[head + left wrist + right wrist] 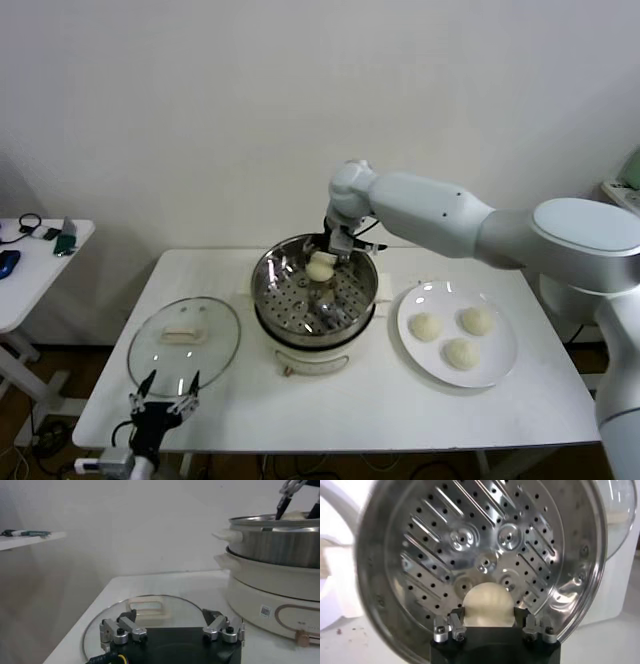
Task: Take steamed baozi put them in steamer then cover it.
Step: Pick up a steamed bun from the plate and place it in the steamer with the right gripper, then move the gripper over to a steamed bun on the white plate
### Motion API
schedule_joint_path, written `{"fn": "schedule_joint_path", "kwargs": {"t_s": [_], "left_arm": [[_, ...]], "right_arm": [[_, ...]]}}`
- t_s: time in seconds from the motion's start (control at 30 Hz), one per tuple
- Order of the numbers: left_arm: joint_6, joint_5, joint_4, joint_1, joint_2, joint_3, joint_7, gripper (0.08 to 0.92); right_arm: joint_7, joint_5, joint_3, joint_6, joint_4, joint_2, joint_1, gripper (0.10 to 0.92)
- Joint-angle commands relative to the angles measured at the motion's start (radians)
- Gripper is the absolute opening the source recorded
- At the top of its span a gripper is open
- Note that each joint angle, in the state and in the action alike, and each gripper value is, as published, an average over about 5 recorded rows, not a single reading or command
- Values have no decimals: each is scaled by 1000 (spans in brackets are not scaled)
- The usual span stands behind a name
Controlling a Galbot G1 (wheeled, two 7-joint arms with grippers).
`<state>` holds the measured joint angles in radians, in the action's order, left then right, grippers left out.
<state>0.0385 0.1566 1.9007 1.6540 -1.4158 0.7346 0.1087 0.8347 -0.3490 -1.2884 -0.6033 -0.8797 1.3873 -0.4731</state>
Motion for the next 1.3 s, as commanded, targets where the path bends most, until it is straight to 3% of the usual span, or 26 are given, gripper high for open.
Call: {"fn": "schedule_joint_path", "kwargs": {"t_s": [0.03,0.13,0.4,0.67,0.73,0.83,0.93,1.3], "left_arm": [[0,0,-2,0,1,-1,0,823],[-1,0,-2,1,2,-1,0,823],[0,-5,1,-1,-2,-3,0,823],[6,-26,9,-3,-18,-12,2,823],[7,-31,10,-3,-18,-14,2,823],[9,-36,11,-3,-16,-15,2,823],[11,-37,10,-5,-12,-15,2,823],[10,-24,8,-14,-4,-10,2,823]], "right_arm": [[-45,-80,44,-14,100,38,54,662],[-40,-67,42,-24,121,47,57,675],[-42,12,46,-35,114,40,42,816],[117,394,-98,-12,3,-86,-160,823],[167,580,-174,65,-31,-140,-251,823],[228,889,-305,300,-114,-256,-381,823],[258,1062,-392,515,-178,-369,-469,823],[130,1087,-625,841,-475,-677,-502,823]]}}
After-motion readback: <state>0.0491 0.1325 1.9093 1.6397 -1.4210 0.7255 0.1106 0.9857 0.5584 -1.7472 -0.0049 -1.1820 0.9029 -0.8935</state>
